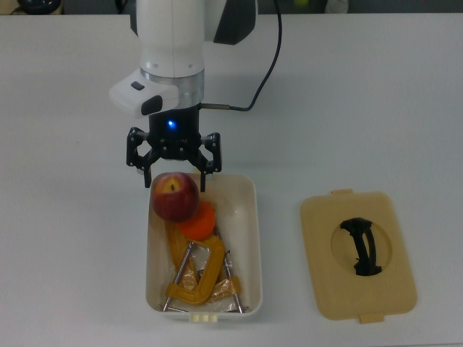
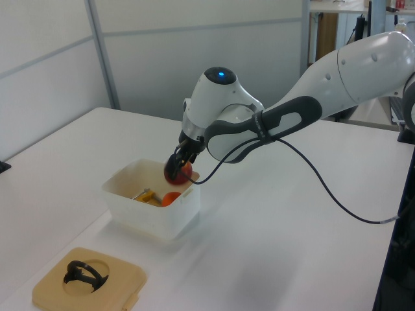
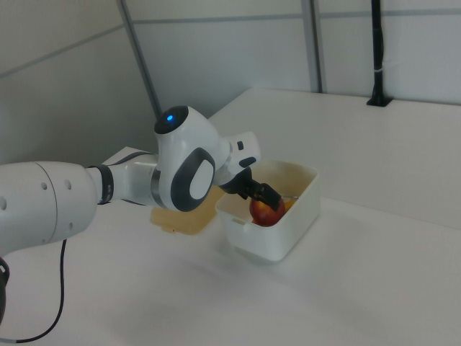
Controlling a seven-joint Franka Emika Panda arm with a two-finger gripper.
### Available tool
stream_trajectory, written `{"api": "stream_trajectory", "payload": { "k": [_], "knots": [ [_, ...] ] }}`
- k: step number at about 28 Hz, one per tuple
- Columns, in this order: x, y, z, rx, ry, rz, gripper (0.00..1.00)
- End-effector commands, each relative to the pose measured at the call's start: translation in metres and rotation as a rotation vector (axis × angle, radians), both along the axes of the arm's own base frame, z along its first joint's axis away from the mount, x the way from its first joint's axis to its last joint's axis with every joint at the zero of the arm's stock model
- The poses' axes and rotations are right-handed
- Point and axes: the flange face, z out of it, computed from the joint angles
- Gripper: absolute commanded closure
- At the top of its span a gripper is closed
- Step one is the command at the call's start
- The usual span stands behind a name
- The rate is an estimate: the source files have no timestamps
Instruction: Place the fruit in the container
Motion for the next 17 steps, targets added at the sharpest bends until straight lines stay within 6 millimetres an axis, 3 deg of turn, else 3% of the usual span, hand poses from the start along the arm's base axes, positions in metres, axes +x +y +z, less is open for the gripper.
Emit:
{"api": "stream_trajectory", "payload": {
  "k": [1,8,11,17],
  "knots": [
    [-0.003,0.013,0.019,0.048,-0.029,-0.081,0.0],
    [-0.038,0.02,0.051,0.012,0.131,-0.111,0.0],
    [-0.06,0.031,0.068,-0.025,0.238,-0.089,0.0],
    [-0.096,0.034,0.1,-0.024,0.374,-0.004,0.0]
  ]
}}
